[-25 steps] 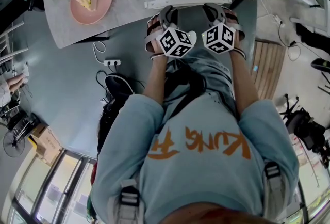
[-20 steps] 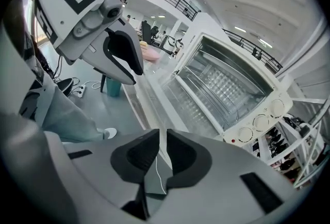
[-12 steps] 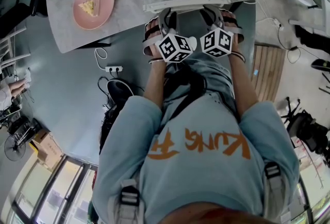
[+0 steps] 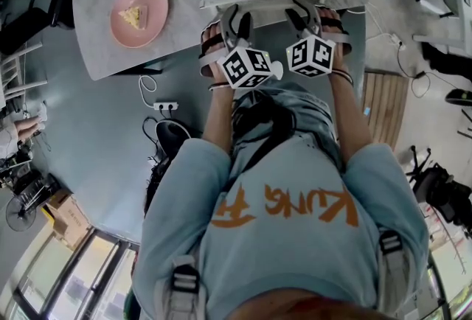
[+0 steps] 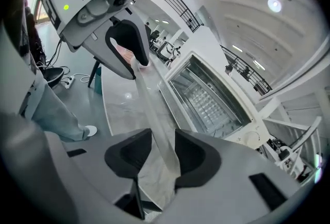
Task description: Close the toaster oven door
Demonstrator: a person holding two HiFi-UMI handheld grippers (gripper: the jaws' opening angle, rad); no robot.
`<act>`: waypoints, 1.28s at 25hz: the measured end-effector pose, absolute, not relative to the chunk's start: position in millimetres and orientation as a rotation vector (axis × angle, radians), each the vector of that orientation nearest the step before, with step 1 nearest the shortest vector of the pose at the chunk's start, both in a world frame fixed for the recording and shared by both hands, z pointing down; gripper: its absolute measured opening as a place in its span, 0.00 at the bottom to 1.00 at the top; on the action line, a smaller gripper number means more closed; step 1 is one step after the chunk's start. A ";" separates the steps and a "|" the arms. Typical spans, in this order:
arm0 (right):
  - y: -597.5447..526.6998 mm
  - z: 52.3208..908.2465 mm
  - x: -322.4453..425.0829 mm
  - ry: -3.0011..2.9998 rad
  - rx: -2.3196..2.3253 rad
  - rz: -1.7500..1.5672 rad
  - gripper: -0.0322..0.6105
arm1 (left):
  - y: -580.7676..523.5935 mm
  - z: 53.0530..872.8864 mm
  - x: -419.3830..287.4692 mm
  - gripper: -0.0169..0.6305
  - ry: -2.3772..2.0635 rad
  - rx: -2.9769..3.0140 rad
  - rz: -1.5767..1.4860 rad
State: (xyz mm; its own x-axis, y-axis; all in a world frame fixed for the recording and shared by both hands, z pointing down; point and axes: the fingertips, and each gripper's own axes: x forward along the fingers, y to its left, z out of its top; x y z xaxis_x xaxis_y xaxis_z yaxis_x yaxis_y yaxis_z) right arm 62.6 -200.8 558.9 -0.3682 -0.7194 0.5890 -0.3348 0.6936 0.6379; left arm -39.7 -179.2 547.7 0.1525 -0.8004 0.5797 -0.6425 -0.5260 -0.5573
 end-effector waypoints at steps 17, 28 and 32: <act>-244.6 498.4 50.9 -1.980 0.842 -0.704 0.24 | -221.6 497.7 -44.9 0.25 1.389 -2.092 -1.269; -270.4 476.4 47.1 -1.973 0.824 -0.792 0.25 | -257.8 478.0 -47.2 0.24 1.368 -2.034 -1.273; -282.1 469.6 47.3 -1.955 0.825 -0.832 0.25 | -269.8 470.8 -46.5 0.24 1.368 -2.041 -1.263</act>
State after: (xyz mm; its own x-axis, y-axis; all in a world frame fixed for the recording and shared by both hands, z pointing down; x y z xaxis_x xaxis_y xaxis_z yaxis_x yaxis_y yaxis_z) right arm 47.3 -282.1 469.6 -0.4343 -0.7896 0.4334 -0.2348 0.5638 0.7918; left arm -46.5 -269.8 470.8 0.1238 -0.8748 0.4683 -0.5365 -0.4560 -0.7101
